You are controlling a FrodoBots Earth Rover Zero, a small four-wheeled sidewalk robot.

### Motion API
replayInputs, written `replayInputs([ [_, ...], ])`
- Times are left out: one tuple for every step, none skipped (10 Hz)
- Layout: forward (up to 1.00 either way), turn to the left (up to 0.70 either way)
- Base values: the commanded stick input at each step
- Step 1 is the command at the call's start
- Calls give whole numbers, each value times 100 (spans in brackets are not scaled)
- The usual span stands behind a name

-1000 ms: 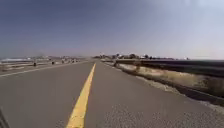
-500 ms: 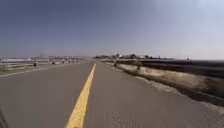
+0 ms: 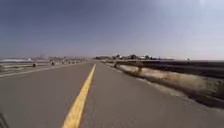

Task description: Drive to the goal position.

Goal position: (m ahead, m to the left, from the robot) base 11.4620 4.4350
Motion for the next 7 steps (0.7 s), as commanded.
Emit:
replayInputs([
  [50, 0],
  [50, 0],
  [50, 0],
  [50, 0],
  [50, 0],
  [50, 0],
  [50, 0],
])
